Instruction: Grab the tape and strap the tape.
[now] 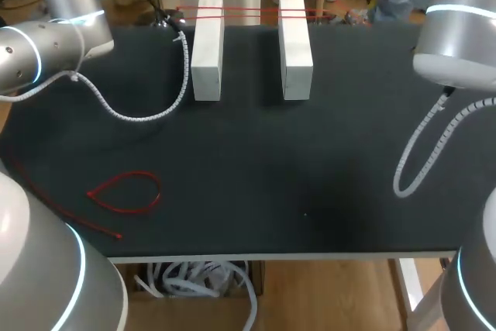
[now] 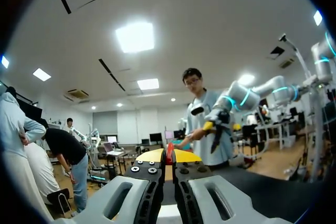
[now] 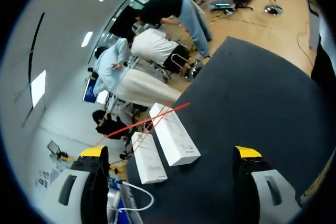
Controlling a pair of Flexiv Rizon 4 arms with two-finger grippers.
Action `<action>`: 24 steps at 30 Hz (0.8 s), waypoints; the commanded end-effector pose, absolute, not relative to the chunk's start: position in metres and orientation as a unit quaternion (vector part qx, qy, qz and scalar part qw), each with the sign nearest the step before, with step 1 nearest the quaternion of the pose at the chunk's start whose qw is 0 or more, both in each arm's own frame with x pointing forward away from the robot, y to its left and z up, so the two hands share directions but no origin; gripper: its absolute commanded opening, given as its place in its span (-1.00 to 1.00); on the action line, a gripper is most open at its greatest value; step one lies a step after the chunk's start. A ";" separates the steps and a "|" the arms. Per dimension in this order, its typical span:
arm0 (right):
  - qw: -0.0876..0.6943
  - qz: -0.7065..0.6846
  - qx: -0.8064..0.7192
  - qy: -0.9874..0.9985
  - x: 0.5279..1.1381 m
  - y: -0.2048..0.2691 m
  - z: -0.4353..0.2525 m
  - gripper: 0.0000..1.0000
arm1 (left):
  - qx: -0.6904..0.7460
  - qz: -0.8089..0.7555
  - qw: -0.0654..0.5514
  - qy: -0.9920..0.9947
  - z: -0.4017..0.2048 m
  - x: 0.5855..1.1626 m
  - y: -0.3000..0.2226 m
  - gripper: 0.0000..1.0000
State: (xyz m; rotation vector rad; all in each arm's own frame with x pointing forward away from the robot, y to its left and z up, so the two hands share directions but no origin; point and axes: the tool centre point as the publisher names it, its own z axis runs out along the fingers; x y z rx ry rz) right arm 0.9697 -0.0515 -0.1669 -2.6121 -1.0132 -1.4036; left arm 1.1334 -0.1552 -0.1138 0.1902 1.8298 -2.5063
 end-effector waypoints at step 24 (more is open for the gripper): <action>0.066 -0.420 -0.903 0.068 0.961 -0.046 -0.161 1.00 | 0.059 -0.805 0.019 0.590 -0.112 1.131 -0.156 -1.00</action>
